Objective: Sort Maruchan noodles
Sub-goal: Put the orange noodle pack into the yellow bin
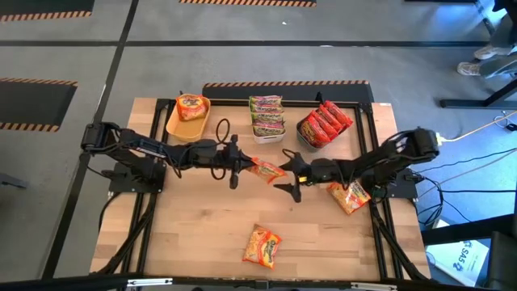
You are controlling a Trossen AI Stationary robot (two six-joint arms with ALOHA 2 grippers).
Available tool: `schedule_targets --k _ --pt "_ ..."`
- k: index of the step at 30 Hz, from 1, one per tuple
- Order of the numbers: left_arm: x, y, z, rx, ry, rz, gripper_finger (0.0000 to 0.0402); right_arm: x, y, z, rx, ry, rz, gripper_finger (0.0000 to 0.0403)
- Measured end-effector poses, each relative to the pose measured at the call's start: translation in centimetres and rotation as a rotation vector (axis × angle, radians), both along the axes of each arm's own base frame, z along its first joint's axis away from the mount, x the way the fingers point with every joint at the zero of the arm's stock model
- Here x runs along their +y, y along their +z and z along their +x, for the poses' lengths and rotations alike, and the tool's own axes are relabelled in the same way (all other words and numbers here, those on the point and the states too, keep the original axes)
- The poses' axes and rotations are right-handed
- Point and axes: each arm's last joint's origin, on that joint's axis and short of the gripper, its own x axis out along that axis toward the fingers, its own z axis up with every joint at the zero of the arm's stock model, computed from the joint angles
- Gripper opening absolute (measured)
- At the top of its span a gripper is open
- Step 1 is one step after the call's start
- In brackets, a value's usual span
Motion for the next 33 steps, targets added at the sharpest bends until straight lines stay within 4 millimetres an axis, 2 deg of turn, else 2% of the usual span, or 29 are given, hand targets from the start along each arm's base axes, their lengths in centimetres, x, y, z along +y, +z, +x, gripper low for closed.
schedule_targets --k 7,10,14,20,25,30,33 --pt "0.0 0.5 0.1 -0.05 0.016 0.0 0.0 0.0 0.9 2.1 -0.159 -0.028 -0.08 0.0319" --pt "0.1 0.7 0.1 -0.074 0.017 0.001 0.0003 0.1 1.1 3.3 -0.169 -0.023 -0.102 0.0299" --pt "0.1 0.8 0.1 -0.08 0.021 -0.004 0.0013 0.1 1.3 4.4 -0.177 -0.019 -0.128 0.0237" --pt "-0.1 0.5 0.1 -0.053 0.013 -0.022 0.0027 0.2 1.1 4.4 -0.161 -0.017 -0.132 0.0117" --pt "-0.3 0.7 -0.8 0.027 -0.062 -0.06 0.0069 0.2 0.6 4.3 -0.103 -0.011 -0.139 0.0049" --pt "-0.1 1.7 -3.2 0.158 -0.063 -0.074 0.0134 0.2 0.0 4.2 -0.042 0.009 -0.148 0.0045" --pt "0.2 3.0 -4.6 0.165 -0.053 -0.076 0.0175 0.0 -0.2 4.4 0.004 0.003 -0.155 0.0047"
